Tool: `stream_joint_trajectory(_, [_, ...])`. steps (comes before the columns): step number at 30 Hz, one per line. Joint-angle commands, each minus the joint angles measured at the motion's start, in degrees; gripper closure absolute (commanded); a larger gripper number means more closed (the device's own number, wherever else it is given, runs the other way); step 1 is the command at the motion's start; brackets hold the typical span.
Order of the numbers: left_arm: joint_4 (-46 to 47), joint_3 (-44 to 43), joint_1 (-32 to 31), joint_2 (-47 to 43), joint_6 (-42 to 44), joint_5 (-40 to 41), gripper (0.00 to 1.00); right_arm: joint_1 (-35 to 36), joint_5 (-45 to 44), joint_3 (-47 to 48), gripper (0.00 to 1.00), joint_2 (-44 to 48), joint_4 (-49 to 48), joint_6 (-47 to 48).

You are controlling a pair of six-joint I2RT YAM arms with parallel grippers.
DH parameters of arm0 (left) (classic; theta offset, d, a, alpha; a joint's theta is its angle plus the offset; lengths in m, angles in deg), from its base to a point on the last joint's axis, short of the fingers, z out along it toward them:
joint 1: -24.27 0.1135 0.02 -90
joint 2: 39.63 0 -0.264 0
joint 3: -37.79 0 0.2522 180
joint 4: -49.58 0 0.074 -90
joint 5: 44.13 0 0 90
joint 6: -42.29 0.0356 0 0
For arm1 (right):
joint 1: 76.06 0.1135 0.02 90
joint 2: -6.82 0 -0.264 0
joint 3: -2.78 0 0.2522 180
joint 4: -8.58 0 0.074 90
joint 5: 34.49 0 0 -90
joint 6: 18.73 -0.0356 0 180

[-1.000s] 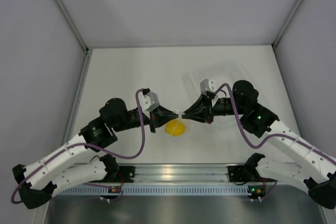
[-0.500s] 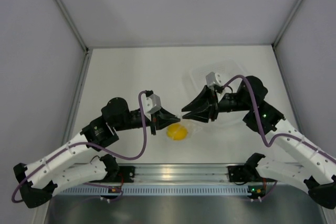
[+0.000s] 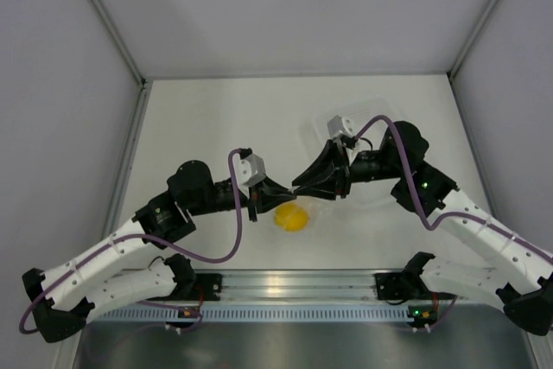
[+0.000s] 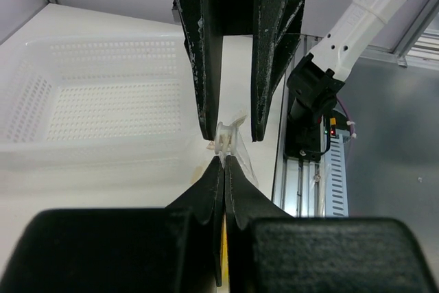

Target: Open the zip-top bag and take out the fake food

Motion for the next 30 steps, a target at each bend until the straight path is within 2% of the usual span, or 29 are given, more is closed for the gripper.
stream_joint_trajectory(1, [3.14,-0.78,0.01,-0.31,0.37,1.56,1.00,1.26,1.34,0.65,0.75,0.06,-3.68,0.12])
stream_joint_trajectory(12, [3.14,-0.87,0.01,-0.23,0.46,1.04,1.00,1.26,-1.82,-0.32,0.73,-0.47,-2.45,1.96])
stream_joint_trajectory(17, [3.14,-0.78,0.01,-0.67,0.37,0.16,1.00,1.17,-3.84,-0.41,0.68,-0.91,-2.01,2.85])
stream_joint_trajectory(30, [3.41,-0.61,0.01,-0.84,-0.15,1.39,1.00,1.17,-3.40,-1.81,0.69,-0.64,-2.19,3.55])
